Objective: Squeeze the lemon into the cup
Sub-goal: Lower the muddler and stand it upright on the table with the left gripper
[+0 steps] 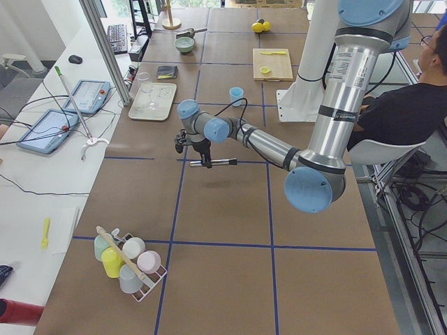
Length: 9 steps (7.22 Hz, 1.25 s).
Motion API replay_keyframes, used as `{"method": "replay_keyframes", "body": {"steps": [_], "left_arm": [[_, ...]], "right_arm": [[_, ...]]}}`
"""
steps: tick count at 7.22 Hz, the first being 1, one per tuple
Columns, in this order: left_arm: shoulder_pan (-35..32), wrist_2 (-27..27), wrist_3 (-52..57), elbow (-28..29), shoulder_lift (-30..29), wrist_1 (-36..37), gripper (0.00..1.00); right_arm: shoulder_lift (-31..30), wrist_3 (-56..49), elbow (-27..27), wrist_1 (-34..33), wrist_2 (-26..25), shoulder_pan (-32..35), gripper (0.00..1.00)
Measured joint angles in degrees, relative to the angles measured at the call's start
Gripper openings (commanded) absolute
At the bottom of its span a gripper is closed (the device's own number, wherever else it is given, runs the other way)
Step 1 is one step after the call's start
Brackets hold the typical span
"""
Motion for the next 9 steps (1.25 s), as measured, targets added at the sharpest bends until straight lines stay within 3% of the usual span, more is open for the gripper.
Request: {"method": "replay_keyframes", "body": {"steps": [2, 9], "left_arm": [[0.30, -0.05, -0.37, 1.13, 1.72, -4.67, 0.00], [4.45, 3.29, -0.66, 1.10, 2.08, -5.71, 0.00]], "right_arm": [[0.01, 0.00, 0.00, 0.01, 0.00, -0.01, 1.00], [0.03, -0.07, -0.16, 0.01, -0.04, 0.01, 1.00]]}}
